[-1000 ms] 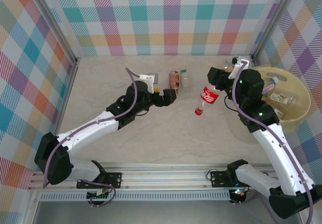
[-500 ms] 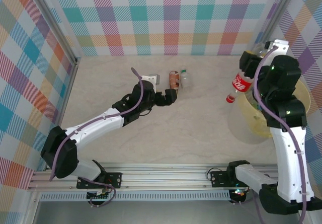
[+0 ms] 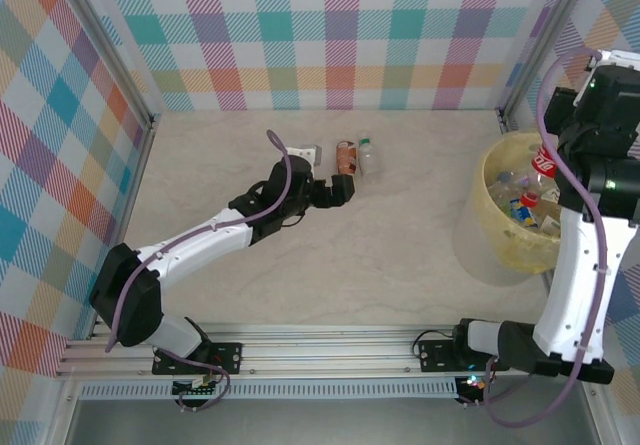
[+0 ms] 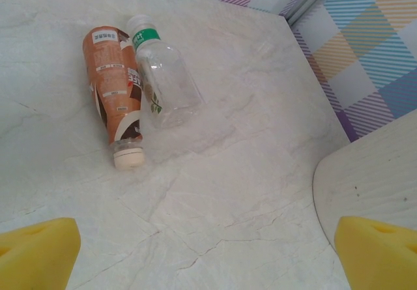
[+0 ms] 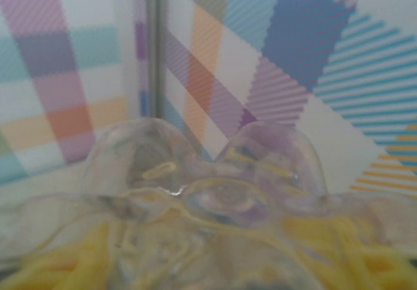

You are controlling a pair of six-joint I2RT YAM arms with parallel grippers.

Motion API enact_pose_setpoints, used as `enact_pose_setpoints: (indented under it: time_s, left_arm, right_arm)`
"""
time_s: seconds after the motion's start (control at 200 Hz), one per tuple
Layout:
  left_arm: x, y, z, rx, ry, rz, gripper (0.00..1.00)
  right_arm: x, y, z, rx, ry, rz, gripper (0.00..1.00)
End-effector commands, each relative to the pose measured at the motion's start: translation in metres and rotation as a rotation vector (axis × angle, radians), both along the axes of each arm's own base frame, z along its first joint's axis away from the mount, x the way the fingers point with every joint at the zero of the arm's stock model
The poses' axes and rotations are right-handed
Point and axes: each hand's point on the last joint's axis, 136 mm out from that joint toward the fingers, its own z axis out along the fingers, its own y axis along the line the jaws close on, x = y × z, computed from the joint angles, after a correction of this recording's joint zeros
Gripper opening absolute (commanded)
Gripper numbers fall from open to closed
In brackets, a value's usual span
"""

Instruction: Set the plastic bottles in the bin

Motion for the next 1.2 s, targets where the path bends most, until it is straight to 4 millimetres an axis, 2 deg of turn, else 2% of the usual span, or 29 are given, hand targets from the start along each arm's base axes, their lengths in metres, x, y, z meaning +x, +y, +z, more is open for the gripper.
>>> enact_pose_setpoints:
  time_s: [0.0, 0.14, 0.285, 0.325, 0.395, 0.435, 0.55, 0.86, 1.045, 1.195]
  left_arm:
    - [0.001, -0.004, 0.006, 0.012, -0.008, -0.005, 1.0]
    - [0.002, -0.005, 0.001, 0.02, 0.005, -0.005, 1.0]
    - [0.002, -0.008, -0.003, 0.026, 0.026, -0.013, 1.0]
    - [0.003, -0.009, -0.003, 0.029, 0.03, -0.015, 1.0]
    - [0.002, -0.011, -0.004, 0.034, 0.038, -0.024, 1.0]
    - [0.002, -0.012, -0.004, 0.035, 0.041, -0.026, 1.0]
    - [0.002, -0.011, -0.006, 0.036, 0.046, -0.02, 1.0]
    - [0.003, -0.007, -0.008, 0.043, 0.053, -0.002, 1.0]
    - [0.003, -0.006, -0.011, 0.047, 0.06, 0.006, 1.0]
    - [0.004, 0.005, -0.014, 0.069, 0.063, 0.058, 1.0]
  right_arm:
    - [-0.005, -0.023, -0.032, -0.021, 0.101, -0.085, 0.33]
    - [-0.006, -0.037, -0.077, -0.014, 0.178, -0.137, 0.37]
    - [-0.008, -0.037, -0.116, 0.025, 0.236, -0.148, 0.47]
    - [-0.009, -0.037, -0.123, 0.042, 0.246, -0.155, 0.52]
    - [-0.009, -0.038, -0.132, 0.069, 0.268, -0.173, 0.72]
    - [-0.011, -0.04, -0.134, 0.075, 0.285, -0.192, 0.82]
    - [-0.016, -0.048, -0.132, 0.074, 0.312, -0.258, 0.92]
    - [-0.017, -0.05, -0.13, 0.102, 0.317, -0.3, 0.98]
    - [-0.006, -0.03, -0.14, 0.201, 0.314, -0.188, 1.0]
    - [0.002, -0.008, -0.129, 0.294, 0.238, -0.079, 1.0]
